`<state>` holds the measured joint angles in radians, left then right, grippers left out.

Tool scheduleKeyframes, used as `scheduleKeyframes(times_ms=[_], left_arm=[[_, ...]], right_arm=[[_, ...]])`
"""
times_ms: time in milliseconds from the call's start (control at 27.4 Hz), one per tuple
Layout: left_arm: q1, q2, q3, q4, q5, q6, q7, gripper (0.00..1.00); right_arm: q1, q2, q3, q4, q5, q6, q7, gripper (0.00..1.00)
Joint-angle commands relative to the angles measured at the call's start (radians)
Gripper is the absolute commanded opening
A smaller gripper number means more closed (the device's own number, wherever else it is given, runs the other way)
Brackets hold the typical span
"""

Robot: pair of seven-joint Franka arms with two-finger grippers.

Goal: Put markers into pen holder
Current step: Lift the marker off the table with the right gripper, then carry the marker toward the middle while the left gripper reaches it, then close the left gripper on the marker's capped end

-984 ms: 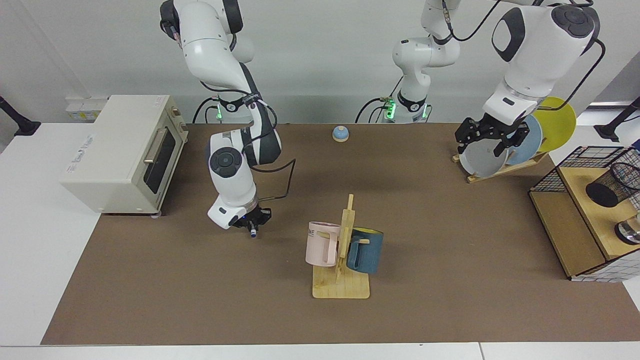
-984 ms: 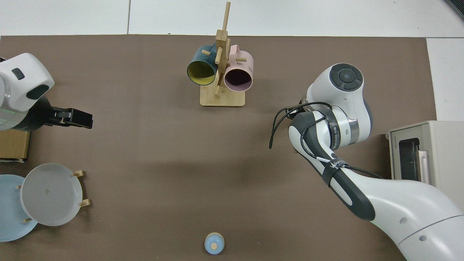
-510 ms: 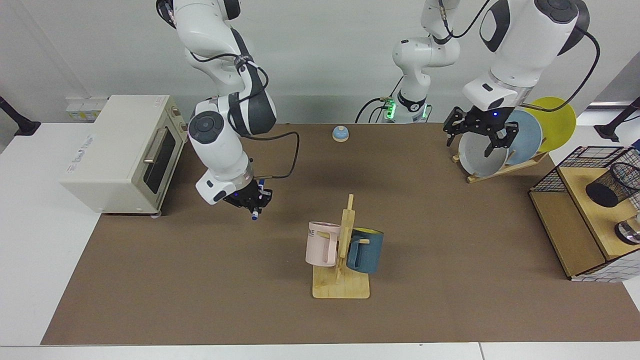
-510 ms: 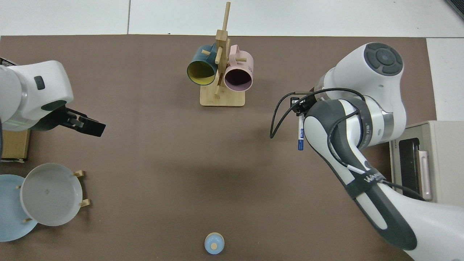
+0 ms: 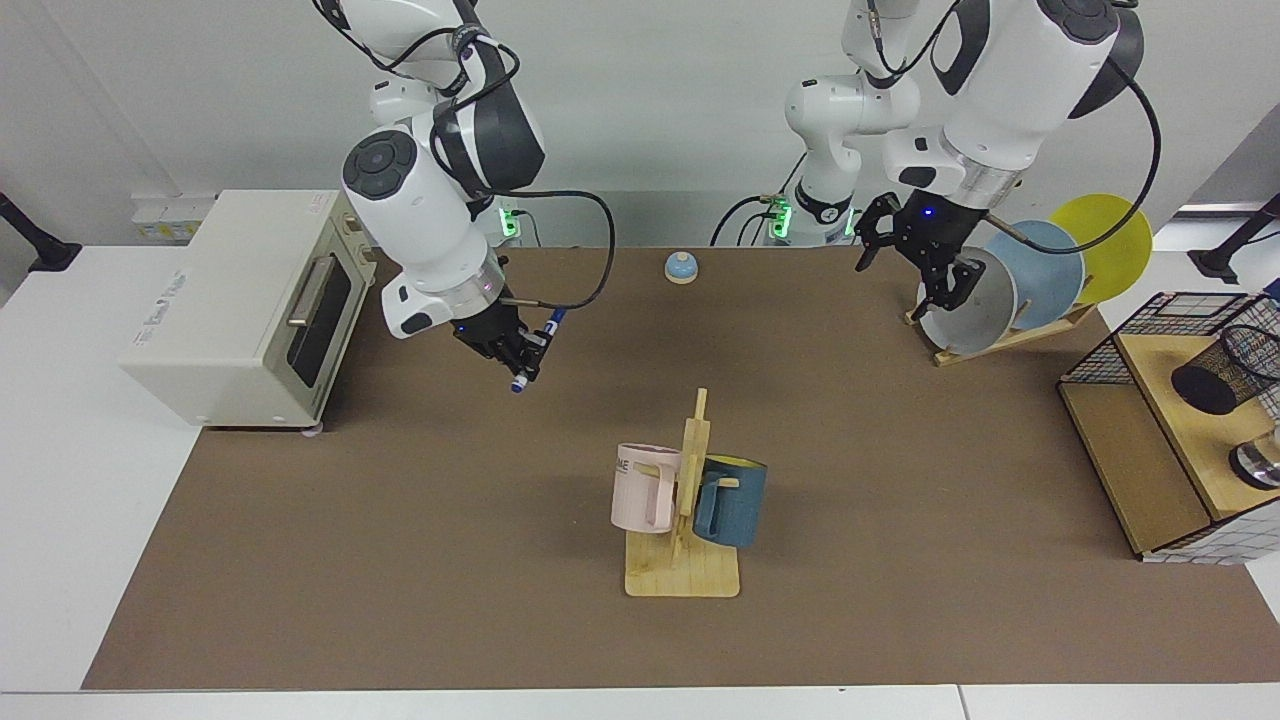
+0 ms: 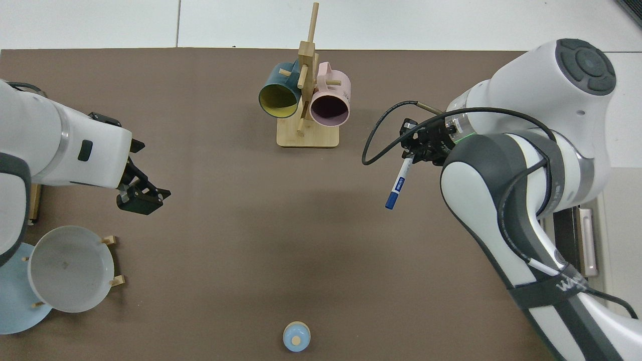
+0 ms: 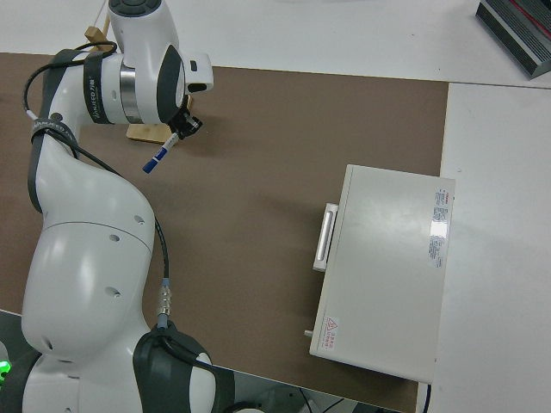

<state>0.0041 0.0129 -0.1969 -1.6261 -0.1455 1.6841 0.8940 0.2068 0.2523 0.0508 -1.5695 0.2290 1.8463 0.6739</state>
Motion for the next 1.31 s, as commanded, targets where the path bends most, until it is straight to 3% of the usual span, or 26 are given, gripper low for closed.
scheduleKeyframes(times_ms=[0,401,620,802,1276], left_arm=[[-0.007,-0.024,-0.009,-0.024,-0.078,-0.004,0.074,1.0],[-0.015,-0.027,-0.087,-0.026,-0.186,0.049,0.071,1.0],[-0.023,-0.083,-0.105,-0.121,-0.276,0.15,0.069,1.0],[-0.078,-0.122,-0.125,-0.205,-0.296,0.261,0.048,1.0],[-0.157,-0.12,-0.128,-0.251,-0.292,0.33,-0.036,0.99]], right_arm=[[0.036,0.004,0.015,0.035,0.026,-0.001,0.237,0.0],[0.103,0.005,0.015,0.085,0.029,0.014,0.59,0.0],[0.128,0.005,0.015,0.085,0.139,0.024,0.707,0.0],[0.146,0.002,0.018,0.083,0.147,0.024,0.753,0.0],[0.186,-0.008,0.017,0.083,0.145,0.025,0.797,0.0]])
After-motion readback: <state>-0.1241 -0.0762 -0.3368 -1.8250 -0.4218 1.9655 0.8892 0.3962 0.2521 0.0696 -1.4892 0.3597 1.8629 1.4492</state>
